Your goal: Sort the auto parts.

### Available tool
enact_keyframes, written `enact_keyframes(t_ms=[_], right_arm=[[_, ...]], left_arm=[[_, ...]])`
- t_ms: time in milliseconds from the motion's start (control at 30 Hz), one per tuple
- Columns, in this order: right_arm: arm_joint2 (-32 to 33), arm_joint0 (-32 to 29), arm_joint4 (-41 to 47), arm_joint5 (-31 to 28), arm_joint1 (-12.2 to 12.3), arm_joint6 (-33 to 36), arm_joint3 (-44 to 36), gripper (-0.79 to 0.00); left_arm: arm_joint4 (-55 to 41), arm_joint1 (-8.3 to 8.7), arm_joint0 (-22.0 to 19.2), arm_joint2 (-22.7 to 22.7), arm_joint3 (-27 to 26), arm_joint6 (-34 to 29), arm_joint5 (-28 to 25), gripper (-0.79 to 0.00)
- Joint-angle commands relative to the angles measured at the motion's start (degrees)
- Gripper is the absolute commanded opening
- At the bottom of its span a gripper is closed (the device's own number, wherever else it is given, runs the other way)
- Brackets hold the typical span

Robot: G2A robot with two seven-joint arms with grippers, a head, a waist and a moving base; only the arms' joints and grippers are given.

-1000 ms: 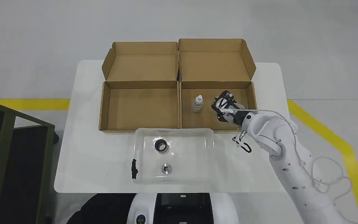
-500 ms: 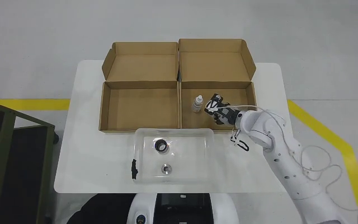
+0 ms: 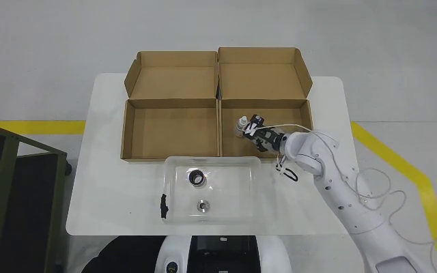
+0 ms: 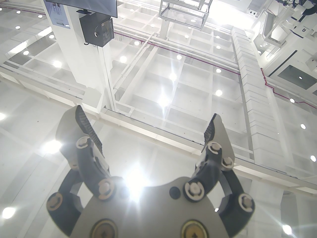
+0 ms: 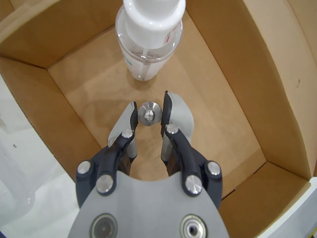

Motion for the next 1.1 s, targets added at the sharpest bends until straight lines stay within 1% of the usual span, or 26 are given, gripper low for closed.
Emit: enact_keyframes(t_ms=[0, 33, 167, 333, 500, 633, 767, 900, 967, 1067], right_arm=[[-0.10, -0.04, 0.15, 0.27, -0.05, -0.18, -0.25, -0.302], [-0.01, -0.11, 0.12, 0.31, -0.04, -0.32, -0.52, 0.000], [1.68, -1.51, 0.11, 0.75, 0.34, -1.73, -2.68, 0.000], [5.82, -6.14, -0.04, 0.65, 1.40, -3.60, -9.71, 0.000], [10.33, -11.55, 2.39, -1.60, 2.40, -7.37, -17.59, 0.000], [12.23, -15.14, 3.29, -4.17, 2.98, -9.37, -22.97, 0.000], [11.72, -18.55, 2.24, -6.00, 3.30, -10.62, -27.72, 0.000], [9.26, -20.75, -1.25, -7.32, 3.43, -10.57, -31.27, 0.000], [7.09, -21.54, -6.33, -6.62, 3.45, -8.32, -33.68, 0.000], [3.62, -22.36, -7.91, -7.21, 3.25, -9.03, -34.64, 0.000]], left_arm=[[0.00, 0.00, 0.00, 0.00, 0.00, 0.00, 0.00, 0.000], [0.00, 0.00, 0.00, 0.00, 0.00, 0.00, 0.00, 0.000], [0.00, 0.00, 0.00, 0.00, 0.00, 0.00, 0.00, 0.000], [0.00, 0.00, 0.00, 0.00, 0.00, 0.00, 0.00, 0.000], [0.00, 0.00, 0.00, 0.00, 0.00, 0.00, 0.00, 0.000], [0.00, 0.00, 0.00, 0.00, 0.00, 0.00, 0.00, 0.000], [0.00, 0.00, 0.00, 0.00, 0.00, 0.00, 0.00, 0.000], [0.00, 0.00, 0.00, 0.00, 0.00, 0.00, 0.00, 0.000], [0.00, 0.00, 0.00, 0.00, 0.00, 0.00, 0.00, 0.000], [0.00, 0.00, 0.00, 0.00, 0.00, 0.00, 0.00, 0.000]])
